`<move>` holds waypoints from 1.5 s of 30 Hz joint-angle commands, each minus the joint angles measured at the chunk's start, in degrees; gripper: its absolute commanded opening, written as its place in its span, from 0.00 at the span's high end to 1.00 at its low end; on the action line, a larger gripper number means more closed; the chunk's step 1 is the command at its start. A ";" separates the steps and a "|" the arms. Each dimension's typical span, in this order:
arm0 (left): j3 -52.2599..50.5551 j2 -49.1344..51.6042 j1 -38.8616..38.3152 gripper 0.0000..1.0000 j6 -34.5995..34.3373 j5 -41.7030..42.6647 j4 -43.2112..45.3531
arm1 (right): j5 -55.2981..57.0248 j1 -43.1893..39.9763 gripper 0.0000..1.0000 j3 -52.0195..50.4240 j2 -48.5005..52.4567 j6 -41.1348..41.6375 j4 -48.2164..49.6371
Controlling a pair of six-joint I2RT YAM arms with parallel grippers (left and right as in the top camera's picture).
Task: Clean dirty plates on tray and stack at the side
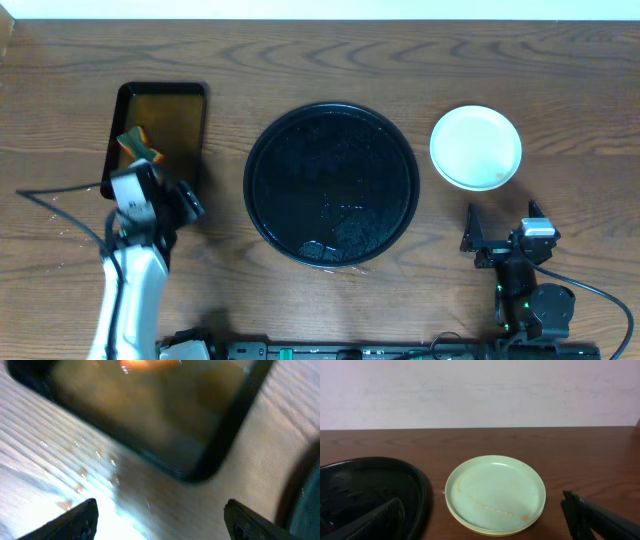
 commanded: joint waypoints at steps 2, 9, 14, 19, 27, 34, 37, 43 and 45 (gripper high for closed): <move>-11.34 -10.45 -0.13 0.19 2.62 3.56 8.44 | 0.48 -1.53 0.01 -0.04 -0.33 0.81 -0.31; -20.13 -24.63 -0.13 0.19 7.26 2.69 9.55 | 0.48 -1.53 0.01 -0.04 -0.33 0.81 -0.31; -25.44 -31.21 -0.13 0.19 9.79 2.69 9.60 | 0.48 -1.53 0.01 -0.04 -0.33 0.81 -0.31; -27.52 -37.29 -2.21 0.19 11.41 2.58 9.55 | 0.48 -1.53 0.01 -0.04 -0.33 0.81 -0.31; -30.75 -48.74 -7.65 0.19 10.97 -0.94 10.16 | 0.48 -1.53 0.01 -0.04 -0.31 0.81 -0.31; -30.75 -54.18 -10.58 0.19 9.46 -0.96 10.01 | 0.48 -1.53 0.01 -0.04 -0.28 0.81 -0.31; -30.75 -56.81 -13.92 0.19 9.49 -0.96 10.01 | 0.48 -1.53 0.01 -0.04 -0.28 0.81 -0.31; -30.75 -63.21 -16.85 0.19 9.46 -0.92 10.01 | 0.48 -1.53 0.01 -0.04 -0.04 0.81 -0.31; -30.75 -64.98 -17.03 0.19 9.46 -0.92 10.01 | 0.48 -1.53 0.01 -0.04 -0.04 0.81 -0.31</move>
